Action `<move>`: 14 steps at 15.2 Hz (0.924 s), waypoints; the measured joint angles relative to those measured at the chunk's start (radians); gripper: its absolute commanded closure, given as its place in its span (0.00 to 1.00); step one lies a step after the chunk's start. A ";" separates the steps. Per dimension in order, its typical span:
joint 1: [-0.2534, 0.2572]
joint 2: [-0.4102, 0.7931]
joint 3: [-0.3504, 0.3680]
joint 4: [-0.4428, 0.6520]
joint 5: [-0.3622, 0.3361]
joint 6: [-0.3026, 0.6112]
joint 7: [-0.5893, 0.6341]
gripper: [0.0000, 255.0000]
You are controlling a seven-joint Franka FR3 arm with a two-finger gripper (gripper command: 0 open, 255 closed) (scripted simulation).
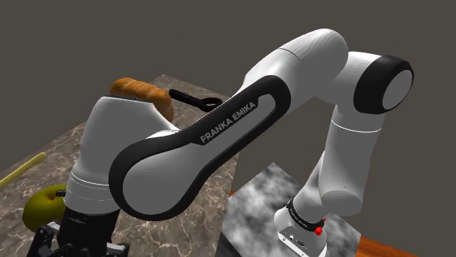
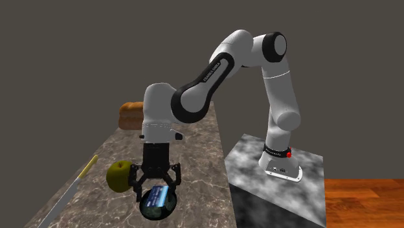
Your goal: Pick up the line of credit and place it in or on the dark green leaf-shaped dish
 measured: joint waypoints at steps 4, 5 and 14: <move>-0.013 -0.015 0.005 -0.001 0.009 -0.015 -0.006 0.00; -0.028 -0.035 0.011 0.000 0.020 -0.036 -0.011 0.00; -0.088 -0.109 0.029 0.001 0.069 -0.117 -0.043 0.00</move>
